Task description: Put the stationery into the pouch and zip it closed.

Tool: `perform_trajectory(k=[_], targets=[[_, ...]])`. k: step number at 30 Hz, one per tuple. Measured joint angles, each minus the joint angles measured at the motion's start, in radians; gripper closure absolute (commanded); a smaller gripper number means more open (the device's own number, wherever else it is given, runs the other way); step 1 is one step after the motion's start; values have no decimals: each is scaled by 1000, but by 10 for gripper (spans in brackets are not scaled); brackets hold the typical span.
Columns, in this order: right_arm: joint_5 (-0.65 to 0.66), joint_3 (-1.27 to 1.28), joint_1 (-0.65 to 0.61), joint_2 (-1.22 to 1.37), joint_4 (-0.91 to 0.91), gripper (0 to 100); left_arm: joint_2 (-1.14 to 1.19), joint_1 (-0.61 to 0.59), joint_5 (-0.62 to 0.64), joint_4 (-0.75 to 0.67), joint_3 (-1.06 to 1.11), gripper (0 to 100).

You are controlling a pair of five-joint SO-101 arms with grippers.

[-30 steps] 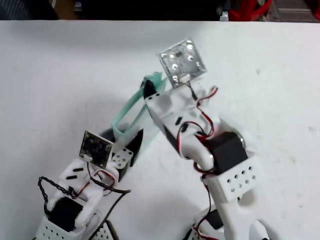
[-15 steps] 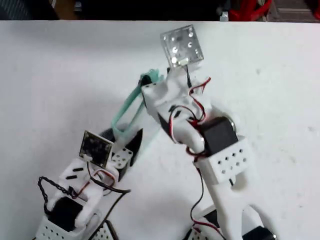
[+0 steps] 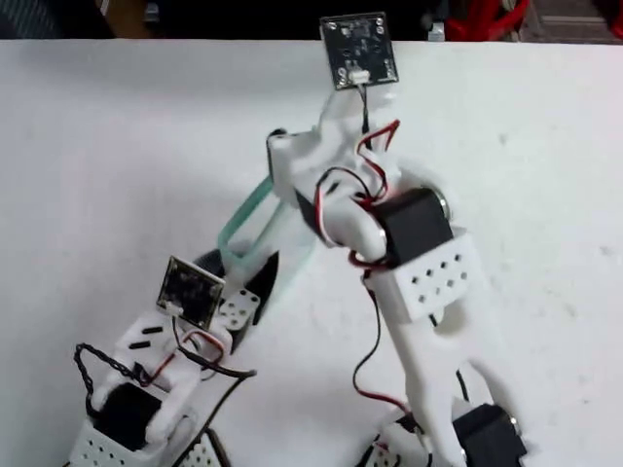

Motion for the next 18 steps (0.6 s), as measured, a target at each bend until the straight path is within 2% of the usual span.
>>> perform_trajectory(k=[5, 11, 15, 18], targets=[[0, -2, 6, 11, 15, 987, 0, -2, 0, 0, 0, 866], [-3, -18, 8, 9, 44, 981, 0, -2, 0, 0, 0, 858], [-3, -18, 8, 9, 48, 981, 0, -3, 0, 0, 0, 782], [-3, -18, 8, 6, 60, 981, 0, -3, 37, 0, 0, 779]])
